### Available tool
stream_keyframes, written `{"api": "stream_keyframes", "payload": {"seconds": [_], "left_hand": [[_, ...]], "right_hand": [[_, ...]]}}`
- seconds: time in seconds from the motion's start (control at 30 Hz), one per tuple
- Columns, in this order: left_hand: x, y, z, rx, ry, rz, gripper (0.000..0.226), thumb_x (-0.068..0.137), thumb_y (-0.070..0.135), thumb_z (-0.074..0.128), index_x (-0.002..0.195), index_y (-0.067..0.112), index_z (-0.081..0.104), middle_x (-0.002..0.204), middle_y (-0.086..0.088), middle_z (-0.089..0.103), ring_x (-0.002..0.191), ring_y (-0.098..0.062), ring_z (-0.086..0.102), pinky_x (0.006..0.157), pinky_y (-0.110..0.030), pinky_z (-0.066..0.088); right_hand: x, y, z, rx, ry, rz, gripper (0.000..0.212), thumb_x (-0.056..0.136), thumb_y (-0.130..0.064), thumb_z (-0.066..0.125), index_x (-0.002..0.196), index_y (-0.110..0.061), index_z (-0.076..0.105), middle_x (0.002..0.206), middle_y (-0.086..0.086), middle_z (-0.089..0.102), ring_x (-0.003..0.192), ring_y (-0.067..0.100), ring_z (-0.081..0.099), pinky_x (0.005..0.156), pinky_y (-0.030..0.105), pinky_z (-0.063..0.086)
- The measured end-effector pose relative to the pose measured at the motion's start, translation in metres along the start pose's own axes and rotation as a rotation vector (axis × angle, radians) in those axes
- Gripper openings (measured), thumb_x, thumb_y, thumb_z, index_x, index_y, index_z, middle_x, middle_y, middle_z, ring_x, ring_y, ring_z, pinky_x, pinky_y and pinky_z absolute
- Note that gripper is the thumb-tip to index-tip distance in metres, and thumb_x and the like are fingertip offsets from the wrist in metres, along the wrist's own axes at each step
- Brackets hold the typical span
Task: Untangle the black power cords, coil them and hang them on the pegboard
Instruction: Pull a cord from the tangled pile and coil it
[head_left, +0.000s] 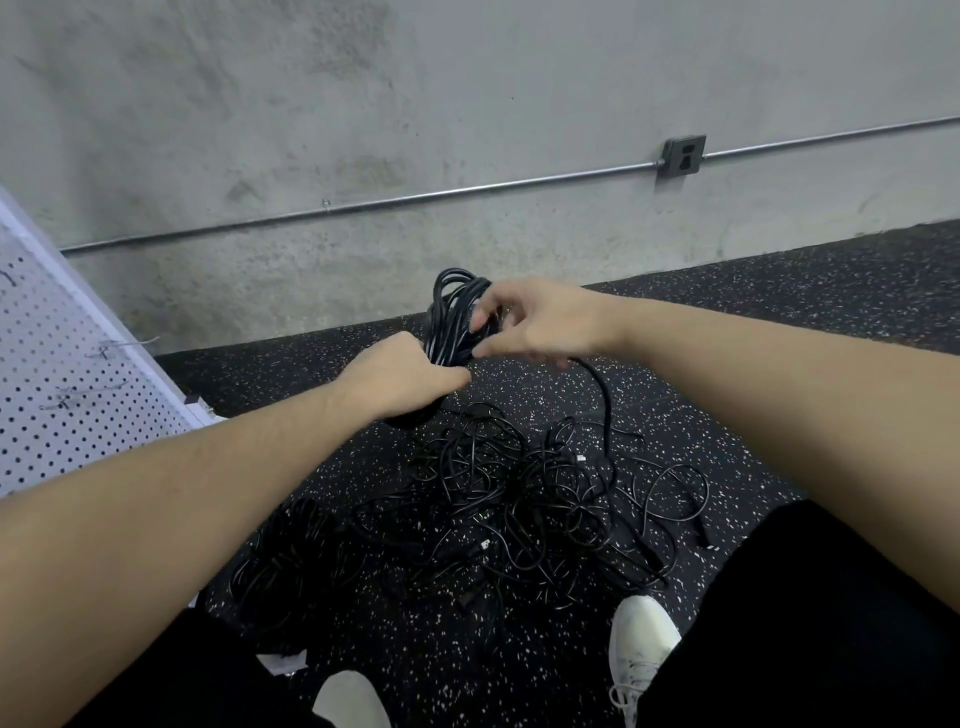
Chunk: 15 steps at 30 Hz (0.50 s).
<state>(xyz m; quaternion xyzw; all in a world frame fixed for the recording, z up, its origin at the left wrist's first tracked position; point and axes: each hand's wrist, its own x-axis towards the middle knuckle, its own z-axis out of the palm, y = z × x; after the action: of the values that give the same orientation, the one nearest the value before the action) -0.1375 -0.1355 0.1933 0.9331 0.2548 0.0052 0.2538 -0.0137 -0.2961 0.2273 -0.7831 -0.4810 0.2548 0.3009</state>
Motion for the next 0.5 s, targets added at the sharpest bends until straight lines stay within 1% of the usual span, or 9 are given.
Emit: {"api": "stream_keyframes", "payload": {"seconds": [0.03,0.1,0.17,0.2,0.27,0.33,0.37,0.43,0.5], "left_hand": [[0.000,0.002,0.000,0.006,0.013,0.000,0.034,0.086,0.044,0.066,0.068,0.016,0.060,0.071,-0.005,0.065,0.068,-0.023,0.061,0.061,-0.031,0.043],[-0.001,0.004,-0.004,-0.038,0.035,-0.021,0.037,0.083,0.048,0.063,0.075,0.012,0.066,0.074,-0.007,0.068,0.069,-0.024,0.061,0.066,-0.033,0.047],[-0.001,-0.002,-0.007,-0.088,0.036,-0.045,0.044,0.076,0.055,0.059,0.081,0.013,0.073,0.077,-0.003,0.072,0.073,-0.023,0.065,0.074,-0.034,0.052],[-0.002,-0.007,-0.008,-0.093,0.023,-0.048,0.042,0.077,0.054,0.057,0.082,0.017,0.077,0.081,0.001,0.074,0.077,-0.022,0.067,0.078,-0.034,0.054],[-0.005,-0.015,-0.008,-0.089,-0.021,-0.058,0.034,0.089,0.043,0.057,0.077,0.022,0.082,0.082,0.005,0.074,0.081,-0.019,0.067,0.077,-0.032,0.052],[-0.005,-0.020,-0.006,-0.143,-0.042,-0.066,0.041,0.095,0.037,0.056,0.069,0.018,0.081,0.077,0.004,0.074,0.077,-0.019,0.065,0.071,-0.030,0.048],[-0.005,-0.020,-0.005,-0.182,-0.051,-0.073,0.043,0.095,0.036,0.056,0.066,0.014,0.079,0.072,0.003,0.074,0.074,-0.020,0.065,0.068,-0.030,0.046],[-0.005,-0.017,-0.006,-0.264,-0.046,-0.067,0.043,0.095,0.034,0.057,0.064,0.008,0.074,0.065,0.000,0.072,0.068,-0.021,0.064,0.066,-0.029,0.046],[-0.003,-0.012,-0.006,-0.303,-0.038,-0.045,0.039,0.094,0.031,0.057,0.067,0.005,0.072,0.064,-0.002,0.071,0.066,-0.021,0.063,0.066,-0.029,0.047]], "right_hand": [[0.001,-0.001,-0.001,-0.042,0.008,0.006,0.024,0.095,-0.034,0.069,0.104,-0.012,0.062,0.058,-0.001,0.052,0.047,0.014,0.048,0.055,0.028,0.048],[-0.001,0.005,-0.006,-0.109,-0.036,0.073,0.035,0.095,-0.044,0.067,0.085,-0.011,0.058,0.056,0.000,0.056,0.052,0.018,0.055,0.070,0.029,0.052],[-0.006,0.016,-0.009,-0.078,-0.112,0.134,0.036,0.096,-0.044,0.065,0.080,-0.013,0.058,0.060,0.001,0.061,0.059,0.017,0.060,0.082,0.035,0.058],[-0.008,0.022,-0.009,-0.033,-0.139,0.137,0.033,0.097,-0.041,0.064,0.082,-0.012,0.060,0.063,0.000,0.062,0.061,0.015,0.061,0.086,0.038,0.057],[-0.012,0.025,-0.008,0.029,-0.117,0.087,0.025,0.099,-0.036,0.061,0.094,-0.012,0.068,0.067,-0.004,0.062,0.061,0.009,0.058,0.079,0.032,0.054],[-0.012,0.019,-0.007,0.075,-0.017,-0.003,0.019,0.099,-0.036,0.061,0.102,-0.022,0.073,0.066,-0.007,0.059,0.053,0.005,0.049,0.060,0.018,0.045],[-0.011,0.017,-0.007,0.115,0.051,-0.040,0.016,0.098,-0.038,0.062,0.103,-0.027,0.074,0.064,-0.006,0.057,0.049,0.006,0.042,0.051,0.016,0.037],[-0.006,0.014,-0.007,0.202,0.198,-0.090,0.017,0.093,-0.043,0.068,0.099,-0.029,0.077,0.065,0.004,0.053,0.047,0.010,0.033,0.043,0.019,0.028],[-0.001,0.015,-0.005,0.261,0.355,-0.080,0.027,0.088,-0.048,0.074,0.088,-0.021,0.077,0.064,0.008,0.049,0.048,0.013,0.029,0.044,0.024,0.025]]}}
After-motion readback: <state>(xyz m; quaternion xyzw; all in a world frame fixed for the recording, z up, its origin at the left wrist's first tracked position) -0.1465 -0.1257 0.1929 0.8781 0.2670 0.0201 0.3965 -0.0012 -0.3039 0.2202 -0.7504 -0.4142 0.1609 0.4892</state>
